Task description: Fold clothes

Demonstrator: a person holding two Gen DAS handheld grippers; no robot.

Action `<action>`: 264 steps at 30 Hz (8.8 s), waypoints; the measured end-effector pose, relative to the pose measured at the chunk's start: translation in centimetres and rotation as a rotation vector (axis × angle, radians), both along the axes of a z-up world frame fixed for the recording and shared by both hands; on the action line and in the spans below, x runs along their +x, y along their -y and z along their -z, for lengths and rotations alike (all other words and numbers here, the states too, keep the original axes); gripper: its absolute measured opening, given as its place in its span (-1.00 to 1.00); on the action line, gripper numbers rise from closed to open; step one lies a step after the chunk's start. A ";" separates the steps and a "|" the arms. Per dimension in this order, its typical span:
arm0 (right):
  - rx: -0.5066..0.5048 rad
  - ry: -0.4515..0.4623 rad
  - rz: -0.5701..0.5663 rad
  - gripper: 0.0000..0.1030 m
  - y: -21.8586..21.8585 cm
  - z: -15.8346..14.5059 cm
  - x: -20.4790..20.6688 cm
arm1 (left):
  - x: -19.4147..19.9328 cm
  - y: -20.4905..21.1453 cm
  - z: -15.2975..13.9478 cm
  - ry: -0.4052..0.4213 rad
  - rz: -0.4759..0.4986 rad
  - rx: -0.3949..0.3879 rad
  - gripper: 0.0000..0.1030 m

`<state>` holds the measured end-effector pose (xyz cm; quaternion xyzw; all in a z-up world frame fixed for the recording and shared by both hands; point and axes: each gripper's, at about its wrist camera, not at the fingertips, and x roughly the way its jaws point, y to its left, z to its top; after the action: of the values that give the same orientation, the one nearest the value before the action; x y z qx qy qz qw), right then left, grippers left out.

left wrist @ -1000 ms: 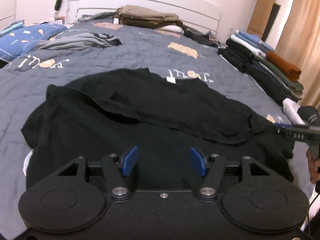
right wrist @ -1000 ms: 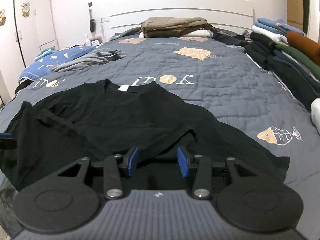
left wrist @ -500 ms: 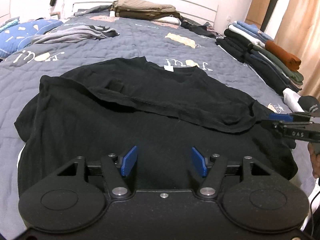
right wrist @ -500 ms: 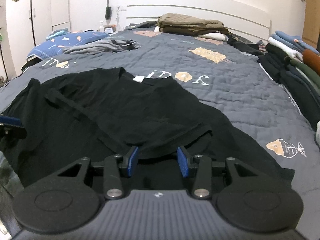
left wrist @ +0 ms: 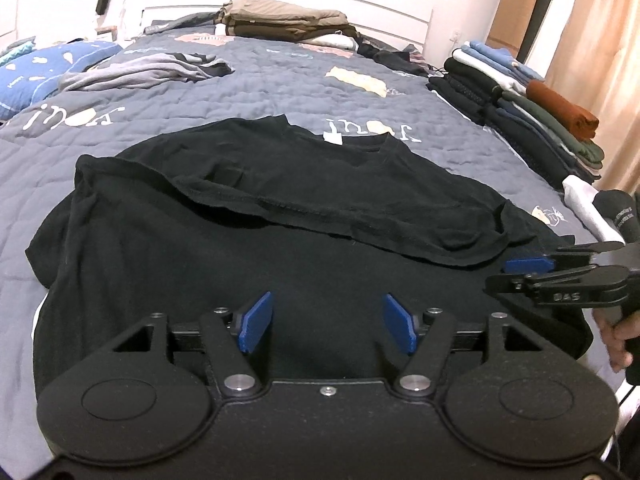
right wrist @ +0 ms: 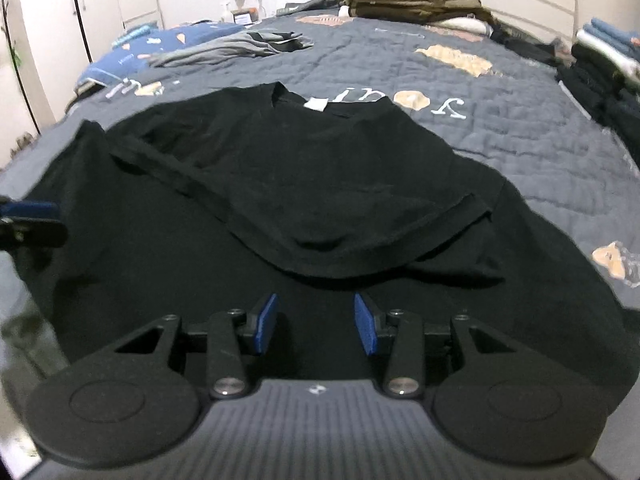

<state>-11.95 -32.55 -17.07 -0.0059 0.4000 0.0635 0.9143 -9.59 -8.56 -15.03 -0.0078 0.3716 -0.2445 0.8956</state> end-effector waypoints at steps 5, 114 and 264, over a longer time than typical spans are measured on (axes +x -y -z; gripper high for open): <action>0.026 0.009 0.022 -0.19 0.1 0.7 1.3 | -0.1 -0.1 -0.1 0.006 0.008 0.004 0.25; 0.732 0.084 0.363 -0.07 4.7 -2.5 -7.5 | -1.9 -14.6 -1.4 -0.101 -0.504 -0.366 0.40; 0.408 0.254 0.636 -0.20 6.5 -7.6 -23.2 | -13.2 -14.9 -2.8 -0.040 -0.633 -0.156 -0.15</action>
<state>-35.15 -39.08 -9.51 0.2924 0.2448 -0.1458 0.9129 -22.80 6.31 -12.28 -0.1962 0.3485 0.0187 0.9164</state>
